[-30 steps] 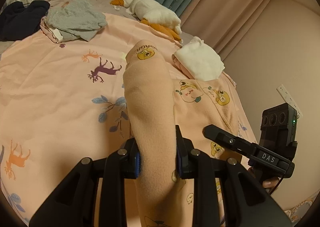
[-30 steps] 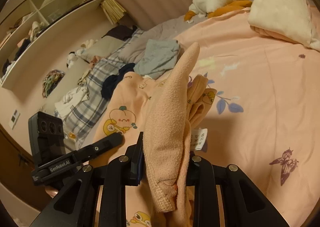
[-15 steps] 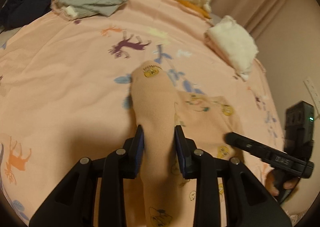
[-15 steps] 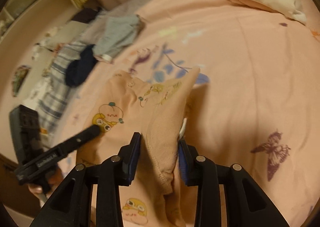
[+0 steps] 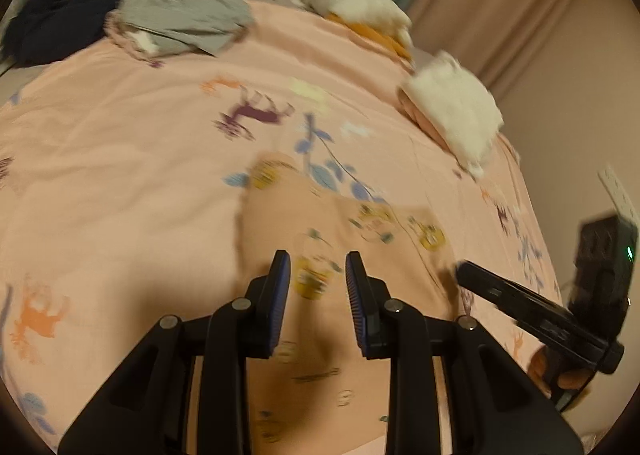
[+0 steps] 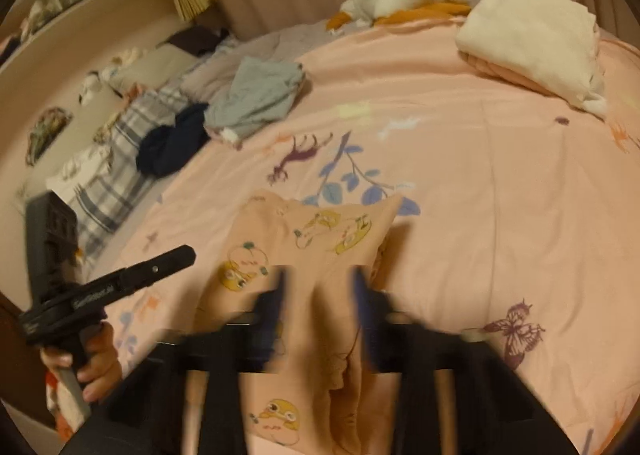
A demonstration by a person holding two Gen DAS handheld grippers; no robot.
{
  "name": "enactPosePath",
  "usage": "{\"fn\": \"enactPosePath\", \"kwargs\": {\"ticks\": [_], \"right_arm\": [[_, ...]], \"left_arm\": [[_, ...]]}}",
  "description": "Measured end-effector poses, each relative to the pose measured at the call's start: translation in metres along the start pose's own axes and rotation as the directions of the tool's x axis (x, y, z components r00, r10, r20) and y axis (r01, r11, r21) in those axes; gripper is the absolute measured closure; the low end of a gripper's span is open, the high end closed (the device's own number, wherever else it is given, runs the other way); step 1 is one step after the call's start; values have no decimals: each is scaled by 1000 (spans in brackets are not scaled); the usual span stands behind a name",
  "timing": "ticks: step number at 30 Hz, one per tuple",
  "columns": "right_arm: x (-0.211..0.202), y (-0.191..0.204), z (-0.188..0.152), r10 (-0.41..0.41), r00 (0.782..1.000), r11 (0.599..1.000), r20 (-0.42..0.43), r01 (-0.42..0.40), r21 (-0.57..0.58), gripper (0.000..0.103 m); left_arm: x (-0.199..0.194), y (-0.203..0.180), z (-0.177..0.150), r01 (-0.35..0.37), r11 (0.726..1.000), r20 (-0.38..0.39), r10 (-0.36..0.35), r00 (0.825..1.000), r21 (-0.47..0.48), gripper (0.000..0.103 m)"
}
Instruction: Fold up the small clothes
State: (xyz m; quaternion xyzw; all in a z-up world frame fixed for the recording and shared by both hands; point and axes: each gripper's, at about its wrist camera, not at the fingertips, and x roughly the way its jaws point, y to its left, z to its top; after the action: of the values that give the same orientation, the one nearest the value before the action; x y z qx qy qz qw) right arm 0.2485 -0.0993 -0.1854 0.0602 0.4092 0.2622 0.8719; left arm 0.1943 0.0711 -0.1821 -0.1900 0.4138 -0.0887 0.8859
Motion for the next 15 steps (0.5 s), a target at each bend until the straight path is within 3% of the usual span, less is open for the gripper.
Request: {"fn": "enactPosePath", "kwargs": {"ticks": [5,8,11,13,15], "right_arm": [[35,-15,-5,11,997,997,-72,-6,77,87],[45,-28,-8,25,996,993,-87,-15,116,87],[47,-33,-15,7,995,993,-99,4,118,87],[49,-36,-18,-47,994,993,-97,57,107,87],[46,-43,-20,-17,995,987,-96,32,159,87]], "left_arm": [[41,-5,-6,-66,997,-73,69,995,42,76],[51,14,-5,-24,998,-93,19,996,-56,79],[53,30,-3,18,986,-103,-35,994,-163,90],[54,37,-4,28,982,-112,-50,993,-188,95],[53,39,-5,14,981,-119,-38,992,-194,101]]}}
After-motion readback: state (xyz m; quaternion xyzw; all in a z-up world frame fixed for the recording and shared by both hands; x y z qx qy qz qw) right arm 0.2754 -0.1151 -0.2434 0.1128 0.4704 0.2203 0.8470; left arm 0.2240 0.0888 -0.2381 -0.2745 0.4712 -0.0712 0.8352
